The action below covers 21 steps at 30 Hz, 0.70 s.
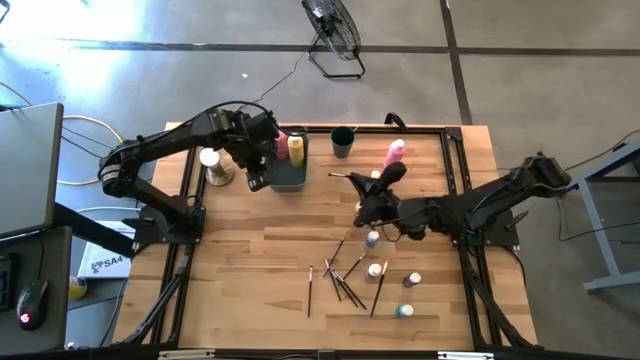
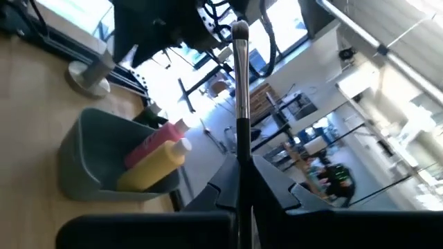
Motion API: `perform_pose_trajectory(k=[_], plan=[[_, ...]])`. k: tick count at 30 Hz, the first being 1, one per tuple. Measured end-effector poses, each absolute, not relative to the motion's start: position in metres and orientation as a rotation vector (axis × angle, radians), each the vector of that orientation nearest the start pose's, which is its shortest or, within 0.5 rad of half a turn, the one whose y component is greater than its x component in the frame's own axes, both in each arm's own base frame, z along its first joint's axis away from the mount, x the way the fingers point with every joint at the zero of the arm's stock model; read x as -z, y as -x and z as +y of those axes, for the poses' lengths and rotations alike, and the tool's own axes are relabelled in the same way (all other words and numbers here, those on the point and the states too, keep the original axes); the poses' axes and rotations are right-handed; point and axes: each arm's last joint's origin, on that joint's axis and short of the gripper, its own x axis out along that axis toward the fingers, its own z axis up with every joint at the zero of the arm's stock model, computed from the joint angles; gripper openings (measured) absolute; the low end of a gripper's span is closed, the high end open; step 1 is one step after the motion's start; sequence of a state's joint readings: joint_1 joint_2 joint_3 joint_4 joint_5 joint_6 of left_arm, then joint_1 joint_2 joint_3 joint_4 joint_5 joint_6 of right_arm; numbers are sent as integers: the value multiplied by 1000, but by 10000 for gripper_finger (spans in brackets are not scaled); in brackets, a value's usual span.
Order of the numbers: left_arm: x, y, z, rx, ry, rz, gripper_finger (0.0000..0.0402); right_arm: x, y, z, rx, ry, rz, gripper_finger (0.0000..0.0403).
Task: Pick & Place Paint Supplies
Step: Put the silver paint brush into the green cup
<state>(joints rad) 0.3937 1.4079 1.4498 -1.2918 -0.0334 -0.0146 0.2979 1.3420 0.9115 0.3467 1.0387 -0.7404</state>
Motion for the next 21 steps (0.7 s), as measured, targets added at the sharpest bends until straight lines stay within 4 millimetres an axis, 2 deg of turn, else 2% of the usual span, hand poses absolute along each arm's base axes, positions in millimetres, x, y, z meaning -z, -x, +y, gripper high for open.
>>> perform_pose_trajectory(k=[5, 11, 15, 21], plan=[[-352, -225, 81, -336, 29, 965, 155, -306, -273, 60, 593, 651, 348, 10], [-354, -192, 60, -302, -76, 685, 155, -301, -272, 54, 571, 569, 361, 10], [-340, -168, 47, -275, -124, 495, 155, -298, -277, 47, 509, 481, 314, 10], [-307, -136, 34, -255, -149, 308, 154, -286, -277, 31, 549, 423, 188, 10]])
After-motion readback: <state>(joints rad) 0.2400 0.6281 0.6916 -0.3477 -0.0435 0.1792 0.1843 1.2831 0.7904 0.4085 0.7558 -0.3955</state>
